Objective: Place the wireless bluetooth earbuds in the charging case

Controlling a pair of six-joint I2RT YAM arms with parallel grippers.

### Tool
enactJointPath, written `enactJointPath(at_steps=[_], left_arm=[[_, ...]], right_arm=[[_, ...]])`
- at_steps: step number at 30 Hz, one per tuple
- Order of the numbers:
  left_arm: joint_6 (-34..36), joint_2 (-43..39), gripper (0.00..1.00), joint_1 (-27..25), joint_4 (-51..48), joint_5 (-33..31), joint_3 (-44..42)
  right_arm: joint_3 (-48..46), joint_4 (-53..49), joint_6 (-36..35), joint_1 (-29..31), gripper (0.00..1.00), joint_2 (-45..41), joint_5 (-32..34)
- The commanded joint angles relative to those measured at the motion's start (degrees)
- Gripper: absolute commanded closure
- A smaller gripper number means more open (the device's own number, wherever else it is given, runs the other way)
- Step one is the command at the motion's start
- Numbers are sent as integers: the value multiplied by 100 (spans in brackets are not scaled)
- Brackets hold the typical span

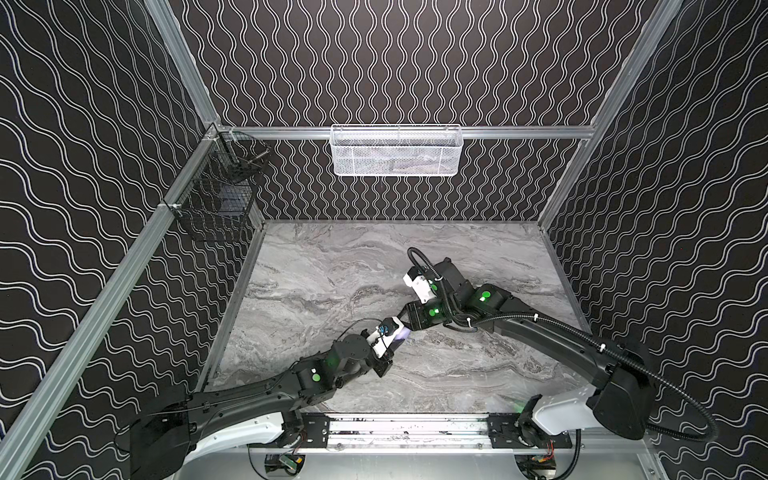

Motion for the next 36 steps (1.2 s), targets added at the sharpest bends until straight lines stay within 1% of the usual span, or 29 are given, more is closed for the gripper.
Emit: enactJointPath(at_steps=[1, 7, 12, 15, 16, 22, 23, 24, 29, 33, 36], left_arm=[[-18, -1, 90, 3, 198, -39, -9], [-49, 61, 90, 4, 224, -11, 10], [-145, 293, 90, 13, 269, 58, 82], [-241, 449, 90, 22, 267, 134, 200], [-285, 483, 90, 23, 267, 173, 231], [-475, 682, 90, 47, 65, 332, 582], [-508, 717, 90, 54, 28, 367, 640], [-544, 754, 90, 64, 18, 405, 703], [-780, 1110, 90, 250, -23, 718, 1028], [-1029, 1525, 90, 512, -39, 1184, 1372], [-1184, 1872, 90, 672, -74, 1482, 1687]], right_arm=[[-71, -49, 50, -57, 44, -119, 204], [-462, 199, 135, -336, 40, -465, 173], [-798, 386, 139, -657, 34, -837, 59], [-939, 494, 143, -846, 25, -1027, 27], [-1132, 526, 143, -915, 20, -1092, 16], [-1664, 829, 135, -1321, 8, -1448, -170], [-1711, 825, 119, -1368, 3, -1489, -177], [-1782, 869, 96, -1418, 0, -1550, -176], [-2252, 1138, 52, -1830, 0, -1885, -222], [-2557, 1207, 24, -2136, 1, -2124, 105], [-2819, 1308, 77, -2233, 2, -2271, 508]])
